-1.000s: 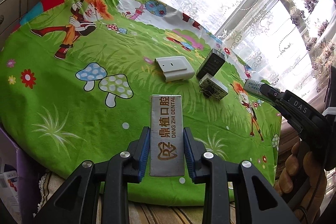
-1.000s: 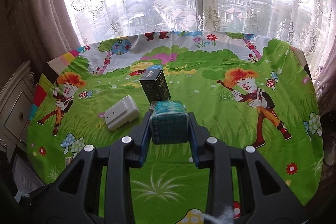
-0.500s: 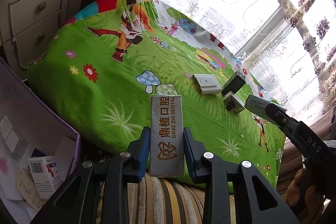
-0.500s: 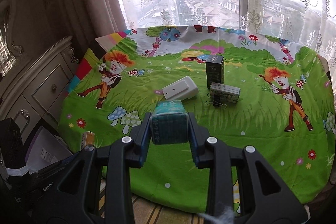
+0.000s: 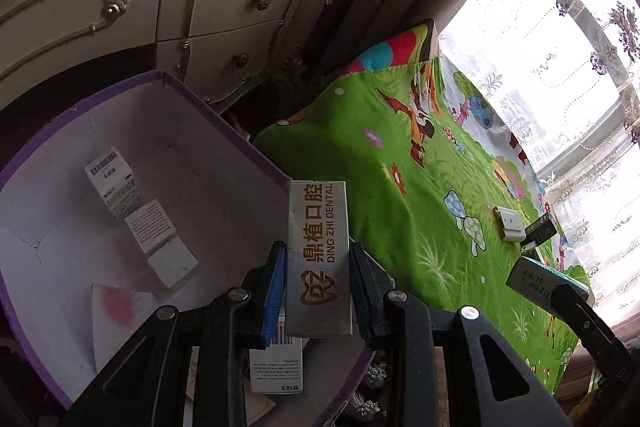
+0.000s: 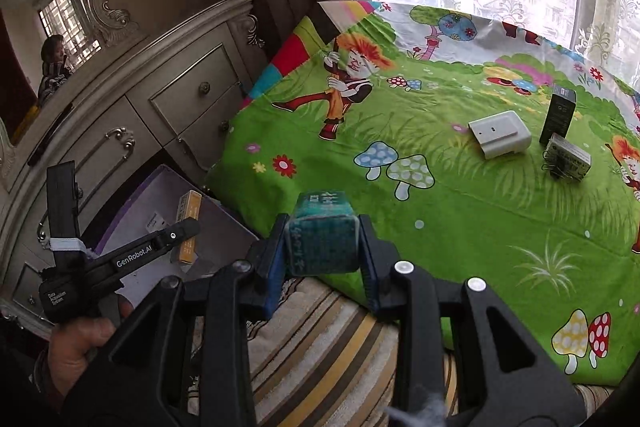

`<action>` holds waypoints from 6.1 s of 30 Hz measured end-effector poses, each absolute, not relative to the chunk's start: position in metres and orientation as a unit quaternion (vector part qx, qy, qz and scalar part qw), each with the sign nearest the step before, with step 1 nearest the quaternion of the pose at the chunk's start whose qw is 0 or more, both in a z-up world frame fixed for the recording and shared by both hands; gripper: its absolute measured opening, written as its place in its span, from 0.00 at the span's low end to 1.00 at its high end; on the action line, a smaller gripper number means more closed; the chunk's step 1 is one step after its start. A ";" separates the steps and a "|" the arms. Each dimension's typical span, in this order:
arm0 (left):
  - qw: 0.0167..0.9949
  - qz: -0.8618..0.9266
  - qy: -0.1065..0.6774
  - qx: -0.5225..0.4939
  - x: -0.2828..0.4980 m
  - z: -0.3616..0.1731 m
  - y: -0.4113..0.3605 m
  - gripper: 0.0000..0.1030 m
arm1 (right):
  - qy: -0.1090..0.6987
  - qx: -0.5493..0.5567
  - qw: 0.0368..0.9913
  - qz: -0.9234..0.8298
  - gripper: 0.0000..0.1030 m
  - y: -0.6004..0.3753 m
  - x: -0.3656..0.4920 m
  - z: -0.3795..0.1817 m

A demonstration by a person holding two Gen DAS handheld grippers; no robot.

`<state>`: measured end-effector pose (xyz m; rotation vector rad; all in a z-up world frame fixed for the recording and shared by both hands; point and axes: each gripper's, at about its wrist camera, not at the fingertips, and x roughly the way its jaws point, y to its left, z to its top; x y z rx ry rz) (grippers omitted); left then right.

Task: Organize rigid objects
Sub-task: 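Carry the dental box and teal cube in both grippers to the purple box, then open both grippers to drop the dental box and teal cube into the purple box, then move both grippers back over the remaining items on the bed, then grasp the black DORMI box with the right gripper while the left grasps the white plastic case, then carry the DORMI box and white case in both grippers to the purple box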

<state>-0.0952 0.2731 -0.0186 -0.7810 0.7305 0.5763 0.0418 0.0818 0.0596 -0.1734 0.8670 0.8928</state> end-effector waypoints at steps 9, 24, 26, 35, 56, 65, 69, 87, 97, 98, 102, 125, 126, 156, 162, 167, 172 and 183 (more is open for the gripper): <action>0.796 0.317 0.333 -0.393 -0.127 -0.032 0.301 0.31 | 0.418 -0.144 0.742 0.504 0.36 0.149 -0.018 0.040; 0.760 0.366 0.334 -0.419 -0.139 -0.045 0.310 0.56 | 0.423 -0.172 0.711 0.535 0.67 0.163 -0.037 0.024; 0.762 0.364 0.336 -0.417 -0.136 -0.044 0.309 0.56 | 0.426 -0.164 0.716 0.529 0.68 0.159 -0.031 0.026; 0.771 0.357 0.334 -0.409 -0.122 -0.032 0.304 0.56 | 0.412 -0.149 0.749 0.498 0.73 0.138 -0.005 0.038; 0.836 0.241 0.341 -0.356 0.011 0.025 0.232 0.69 | 0.383 -0.060 0.877 0.284 0.82 0.028 0.164 0.077; 0.844 0.204 0.367 -0.333 0.071 0.028 0.201 0.71 | 0.377 -0.044 0.913 0.152 0.86 -0.010 0.264 0.075; 0.845 0.197 0.378 -0.322 0.091 0.024 0.195 0.74 | 0.390 -0.050 0.912 0.116 0.86 -0.009 0.298 0.057; 0.843 0.125 0.425 -0.307 0.189 -0.002 0.154 0.87 | 0.430 -0.023 0.896 0.110 0.65 -0.013 0.363 -0.008; 0.825 0.121 0.448 -0.322 0.228 -0.019 0.137 0.95 | 0.413 0.034 0.901 0.130 0.42 -0.043 0.368 -0.003; 0.823 0.122 0.449 -0.325 0.233 -0.020 0.135 0.99 | 0.406 0.040 0.904 0.126 0.42 -0.047 0.367 0.001; 0.813 0.134 0.457 -0.334 0.257 -0.024 0.127 0.99 | 0.373 0.056 0.921 0.096 0.42 -0.069 0.361 0.016; 0.815 0.195 0.522 -0.162 0.327 -0.050 0.074 0.88 | 0.346 0.072 0.934 0.055 0.41 -0.100 0.356 0.027; 0.819 0.192 0.517 -0.160 0.326 -0.049 0.074 0.88 | 0.346 0.071 0.934 0.056 0.41 -0.099 0.356 0.027; 0.871 0.257 0.407 -0.102 0.159 0.024 0.125 0.88 | 0.369 0.003 0.915 0.160 0.42 -0.027 0.274 0.046; 0.868 0.276 0.399 -0.109 0.118 0.029 0.147 0.88 | 0.376 -0.024 0.903 0.207 0.42 0.009 0.237 0.049; 0.864 0.296 0.392 -0.112 0.085 0.033 0.167 0.88 | 0.385 -0.052 0.888 0.247 0.41 0.040 0.203 0.045; 0.859 0.312 0.387 -0.122 0.055 0.034 0.188 0.88 | 0.392 -0.074 0.873 0.282 0.41 0.066 0.171 0.043; 0.844 0.358 0.375 -0.136 -0.007 0.037 0.233 0.88 | 0.408 -0.111 0.833 0.358 0.41 0.119 0.102 0.040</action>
